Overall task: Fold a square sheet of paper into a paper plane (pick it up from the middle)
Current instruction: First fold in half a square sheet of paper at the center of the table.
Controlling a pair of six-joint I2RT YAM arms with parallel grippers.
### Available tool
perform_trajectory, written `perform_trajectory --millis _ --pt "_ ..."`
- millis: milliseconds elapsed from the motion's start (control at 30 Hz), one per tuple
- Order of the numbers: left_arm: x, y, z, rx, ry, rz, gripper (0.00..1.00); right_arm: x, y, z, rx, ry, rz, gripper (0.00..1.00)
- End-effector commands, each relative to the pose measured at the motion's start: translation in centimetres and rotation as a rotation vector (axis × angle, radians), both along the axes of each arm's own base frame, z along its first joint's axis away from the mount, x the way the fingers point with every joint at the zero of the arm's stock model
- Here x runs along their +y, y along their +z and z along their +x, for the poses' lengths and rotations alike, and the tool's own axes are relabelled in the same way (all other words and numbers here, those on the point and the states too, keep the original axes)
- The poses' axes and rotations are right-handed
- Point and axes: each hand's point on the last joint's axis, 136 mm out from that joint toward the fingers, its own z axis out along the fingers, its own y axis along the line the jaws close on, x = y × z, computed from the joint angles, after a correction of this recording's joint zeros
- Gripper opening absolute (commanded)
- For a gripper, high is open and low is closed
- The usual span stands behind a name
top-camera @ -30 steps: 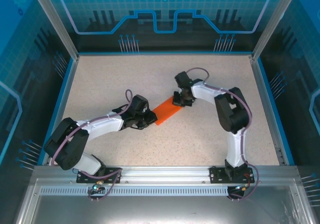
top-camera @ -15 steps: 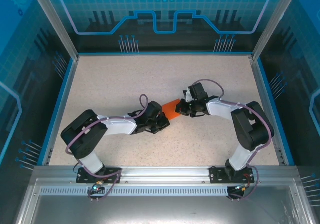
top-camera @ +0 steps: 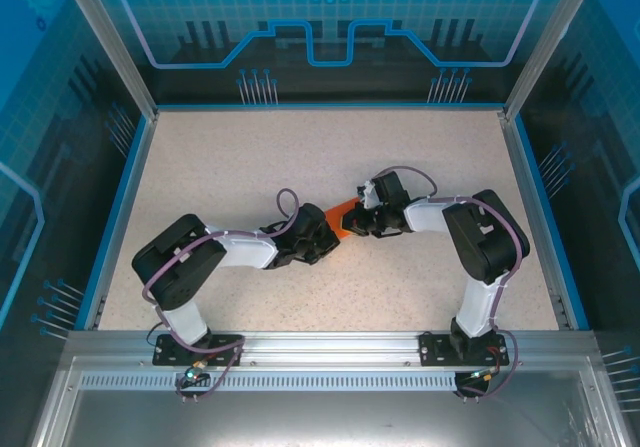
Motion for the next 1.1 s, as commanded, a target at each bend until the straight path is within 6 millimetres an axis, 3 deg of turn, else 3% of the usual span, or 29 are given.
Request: perform_trajectory --millis 0,433,833,1067 --pt "-0.4 0.1 0.8 -0.022 0.015 0.005 0.0 0.6 -0.2 -0.2 0.004 0.021 0.023 0.0" --pt "-0.8 0.9 1.7 -0.069 0.035 -0.034 0.0 -0.5 -2.3 -1.2 0.042 0.017 -0.052 0.0" --pt "-0.3 -0.4 2.5 -0.091 0.061 0.018 0.0 0.0 -1.9 -1.2 0.044 0.029 -0.024 0.0" --pt "0.3 -1.2 2.1 -0.078 0.073 0.032 0.0 0.3 0.1 -0.9 -0.018 0.037 0.011 0.0"
